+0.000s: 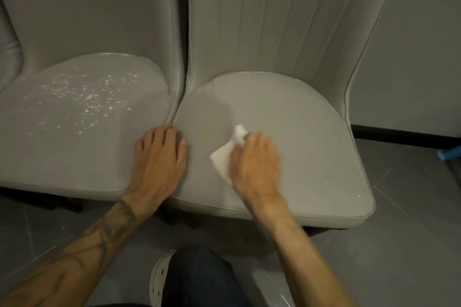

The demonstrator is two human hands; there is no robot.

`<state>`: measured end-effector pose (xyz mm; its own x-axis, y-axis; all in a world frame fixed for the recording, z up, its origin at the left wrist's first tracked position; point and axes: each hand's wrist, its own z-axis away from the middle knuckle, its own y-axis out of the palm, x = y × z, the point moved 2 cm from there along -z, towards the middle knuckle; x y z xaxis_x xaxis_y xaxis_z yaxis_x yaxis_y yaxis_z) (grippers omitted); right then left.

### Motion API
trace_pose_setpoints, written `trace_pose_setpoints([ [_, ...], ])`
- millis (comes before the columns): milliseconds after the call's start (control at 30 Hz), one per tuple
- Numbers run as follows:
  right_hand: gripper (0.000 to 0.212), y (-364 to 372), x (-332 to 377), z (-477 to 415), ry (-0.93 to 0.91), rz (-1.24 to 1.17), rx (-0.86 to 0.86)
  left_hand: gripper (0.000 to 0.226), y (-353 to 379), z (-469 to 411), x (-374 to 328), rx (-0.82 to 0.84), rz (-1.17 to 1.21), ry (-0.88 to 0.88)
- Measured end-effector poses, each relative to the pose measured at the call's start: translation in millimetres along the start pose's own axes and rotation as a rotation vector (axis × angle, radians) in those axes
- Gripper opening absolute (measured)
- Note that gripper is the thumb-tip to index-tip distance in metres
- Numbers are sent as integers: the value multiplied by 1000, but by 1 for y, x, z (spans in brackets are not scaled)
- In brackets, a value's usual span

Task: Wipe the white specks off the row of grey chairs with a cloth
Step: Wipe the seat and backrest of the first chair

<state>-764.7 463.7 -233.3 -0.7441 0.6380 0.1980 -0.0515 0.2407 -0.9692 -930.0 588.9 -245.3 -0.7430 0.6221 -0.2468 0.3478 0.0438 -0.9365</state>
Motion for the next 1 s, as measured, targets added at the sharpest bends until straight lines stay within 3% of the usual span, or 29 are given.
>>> trace_pose_setpoints([
  [133, 32, 5, 20, 35, -299, -64, 6, 55, 3, 0, -15, 26, 0, -55],
  [300, 28, -23, -111, 2, -9, 85, -55, 50, 6, 2, -19, -27, -5, -74],
  [400, 27, -28, -126, -2, 143, 91, -141, 48, 6, 2, -20, -52, 8, -84],
  [467, 27, -19, -83, 13, 92, 45, -108, 46, 7, 2, -19, -71, 17, -88],
  [567, 27, -3, -32, 43, -129, -68, -53, 46, 9, 1, -19, -79, 21, -92],
  [667, 28, -17, -84, 35, -177, -31, -74, 46, 11, 2, -18, -97, 21, -92],
  [767, 29, -40, -177, 15, 35, 91, -88, 46, 11, 1, -18, -107, 26, -90],
  [833, 29, -49, -201, 12, 152, 77, -119, 46, 12, 1, -17, -112, 16, -95],
  [900, 26, -40, -182, 25, 110, 82, -140, 46, 13, 2, -17, -129, 16, -84],
  [1000, 24, -31, -155, 50, -111, 3, -85, 45, 15, 2, -15, -144, 18, -78],
])
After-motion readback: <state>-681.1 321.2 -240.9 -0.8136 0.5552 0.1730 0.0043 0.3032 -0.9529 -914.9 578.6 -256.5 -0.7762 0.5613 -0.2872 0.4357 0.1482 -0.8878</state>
